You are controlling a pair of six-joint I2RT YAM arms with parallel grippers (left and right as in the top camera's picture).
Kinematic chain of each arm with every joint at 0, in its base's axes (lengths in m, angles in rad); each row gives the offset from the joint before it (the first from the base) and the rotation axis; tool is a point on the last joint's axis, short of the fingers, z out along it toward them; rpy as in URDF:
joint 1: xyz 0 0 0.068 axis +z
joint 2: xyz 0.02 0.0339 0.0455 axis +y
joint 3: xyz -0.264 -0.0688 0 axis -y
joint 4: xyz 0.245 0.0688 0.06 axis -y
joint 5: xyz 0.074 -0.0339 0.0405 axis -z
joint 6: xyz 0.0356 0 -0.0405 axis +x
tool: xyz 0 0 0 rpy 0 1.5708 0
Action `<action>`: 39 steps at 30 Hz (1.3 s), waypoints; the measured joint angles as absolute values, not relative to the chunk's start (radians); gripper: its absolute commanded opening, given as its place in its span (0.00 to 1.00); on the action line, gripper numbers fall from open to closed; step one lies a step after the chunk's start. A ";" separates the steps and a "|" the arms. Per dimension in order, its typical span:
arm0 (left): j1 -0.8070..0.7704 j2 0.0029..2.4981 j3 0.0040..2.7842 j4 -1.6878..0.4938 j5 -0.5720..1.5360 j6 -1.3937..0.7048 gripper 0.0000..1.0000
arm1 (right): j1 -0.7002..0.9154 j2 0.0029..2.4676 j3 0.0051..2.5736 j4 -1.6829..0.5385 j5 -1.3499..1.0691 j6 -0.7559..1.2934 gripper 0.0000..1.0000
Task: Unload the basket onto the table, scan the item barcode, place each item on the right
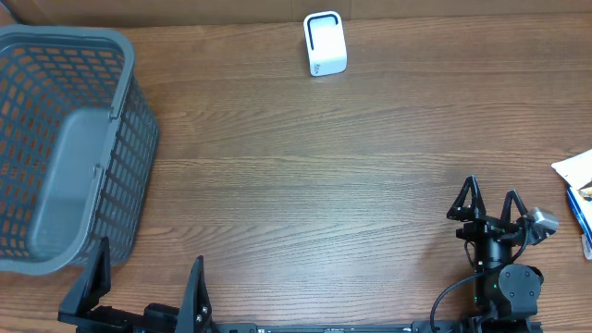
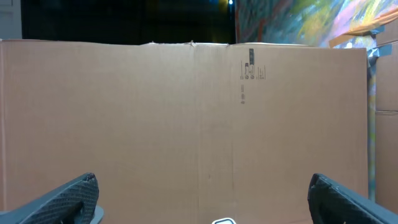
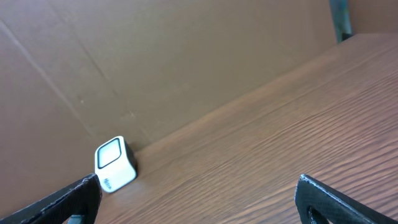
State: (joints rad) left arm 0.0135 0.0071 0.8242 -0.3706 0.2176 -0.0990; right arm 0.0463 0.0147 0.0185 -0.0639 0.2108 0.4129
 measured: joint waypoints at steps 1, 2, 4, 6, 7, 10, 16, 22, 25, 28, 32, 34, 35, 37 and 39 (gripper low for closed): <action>0.014 0.007 0.825 -0.371 0.217 -0.099 1.00 | 0.046 0.015 0.019 -0.064 0.216 0.406 1.00; 0.014 0.007 0.824 -0.371 0.218 -0.099 1.00 | 0.046 0.015 0.019 -0.064 0.221 0.385 1.00; 0.014 0.007 0.824 -0.371 0.217 -0.099 1.00 | 0.046 0.015 0.019 -0.064 0.226 0.337 1.00; 0.014 0.007 0.824 -0.371 0.218 -0.099 1.00 | 0.046 0.015 0.019 -0.064 0.228 0.284 1.00; 0.014 0.007 0.824 -0.371 0.218 -0.099 0.99 | 0.046 0.015 0.019 -0.064 0.228 0.258 1.00; 0.014 0.007 0.824 -0.371 0.218 -0.099 1.00 | 0.046 0.015 0.019 -0.064 0.229 0.197 1.00; 0.014 0.007 0.824 -0.372 0.217 -0.099 0.99 | 0.046 0.015 0.019 -0.064 0.236 0.148 1.00; 0.014 0.007 0.824 -0.386 0.218 -0.099 1.00 | 0.046 0.015 0.019 -0.064 0.236 0.134 1.00; 0.014 0.007 0.824 -0.391 0.218 -0.099 0.99 | 0.046 0.015 0.019 -0.064 0.236 0.130 1.00; 0.014 0.007 0.824 -0.405 0.217 -0.099 1.00 | 0.046 0.015 0.019 -0.064 0.236 0.130 1.00; 0.014 0.007 0.823 -0.496 0.206 -0.095 1.00 | 0.046 0.015 0.019 -0.064 0.237 0.130 1.00; 0.014 0.007 0.823 -0.527 0.205 -0.095 1.00 | 0.046 0.015 0.019 -0.064 0.237 0.130 1.00; 0.014 0.007 0.822 -0.544 0.205 -0.095 1.00 | 0.046 0.015 0.019 -0.064 0.236 0.130 1.00; 0.014 0.007 0.807 -0.558 0.205 -0.095 1.00 | 0.046 0.015 0.019 -0.064 0.237 0.130 1.00; 0.014 0.007 0.770 -0.551 0.196 -0.094 1.00 | 0.046 0.015 0.019 -0.064 0.236 0.130 1.00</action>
State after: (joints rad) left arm 0.0135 0.0071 0.7704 -0.5514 0.1959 -0.0944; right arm 0.0463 0.0147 0.0185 -0.0639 0.2363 0.1299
